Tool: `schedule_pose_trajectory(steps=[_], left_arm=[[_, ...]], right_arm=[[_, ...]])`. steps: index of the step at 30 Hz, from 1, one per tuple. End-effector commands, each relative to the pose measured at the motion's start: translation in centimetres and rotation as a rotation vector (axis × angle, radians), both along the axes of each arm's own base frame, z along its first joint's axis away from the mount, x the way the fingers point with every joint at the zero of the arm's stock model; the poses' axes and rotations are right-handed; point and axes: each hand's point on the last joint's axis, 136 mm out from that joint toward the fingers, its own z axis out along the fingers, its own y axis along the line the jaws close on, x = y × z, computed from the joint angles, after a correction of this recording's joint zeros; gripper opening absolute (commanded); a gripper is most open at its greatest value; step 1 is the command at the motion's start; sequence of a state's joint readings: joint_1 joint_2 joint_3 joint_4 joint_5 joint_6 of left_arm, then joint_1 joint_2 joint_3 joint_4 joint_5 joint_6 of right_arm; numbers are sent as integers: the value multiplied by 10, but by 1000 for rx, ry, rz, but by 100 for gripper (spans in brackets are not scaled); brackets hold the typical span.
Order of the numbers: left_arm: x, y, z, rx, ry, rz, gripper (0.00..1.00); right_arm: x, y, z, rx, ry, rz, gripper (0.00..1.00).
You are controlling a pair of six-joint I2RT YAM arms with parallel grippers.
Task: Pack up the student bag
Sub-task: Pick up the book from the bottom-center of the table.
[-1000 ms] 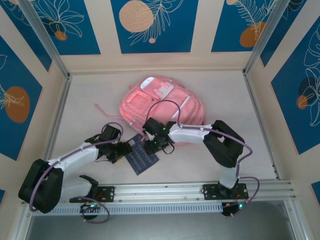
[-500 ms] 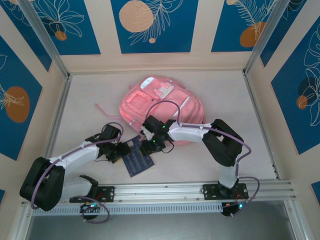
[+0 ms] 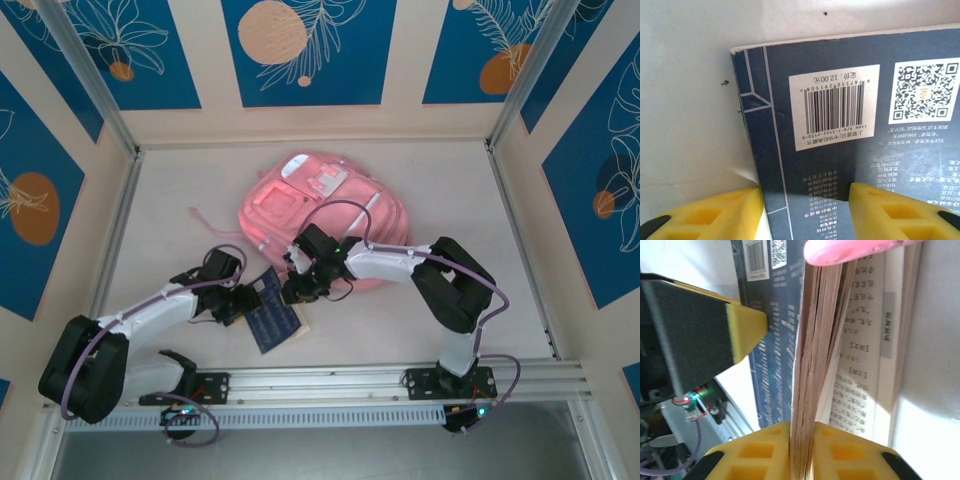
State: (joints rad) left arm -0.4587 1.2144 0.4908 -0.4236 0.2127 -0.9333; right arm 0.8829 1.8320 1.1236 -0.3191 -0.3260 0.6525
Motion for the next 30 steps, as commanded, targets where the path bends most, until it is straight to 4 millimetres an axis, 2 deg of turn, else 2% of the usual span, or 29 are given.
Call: schedule_pose_trajectory(steps=[1, 7, 12, 18, 24, 30], left_arm=[[1, -15, -3, -76, -25, -43, 51], [4, -15, 11, -95, -80, -43, 67], [0, -12, 12, -90, -68, -39, 75], [0, -9, 9, -95, -66, -30, 78], [7, -23, 19, -181, -99, -37, 79], [18, -41, 30, -304, -121, 3, 73]], right_arm=[[-2, -5, -7, -60, -30, -5, 9], [11, -8, 4, 132, 118, -130, 0], [17, -12, 3, 204, 201, -181, 0], [26, -16, 12, 338, 314, -237, 0], [30, -17, 14, 389, 383, -265, 0], [33, -14, 15, 415, 424, -286, 0]])
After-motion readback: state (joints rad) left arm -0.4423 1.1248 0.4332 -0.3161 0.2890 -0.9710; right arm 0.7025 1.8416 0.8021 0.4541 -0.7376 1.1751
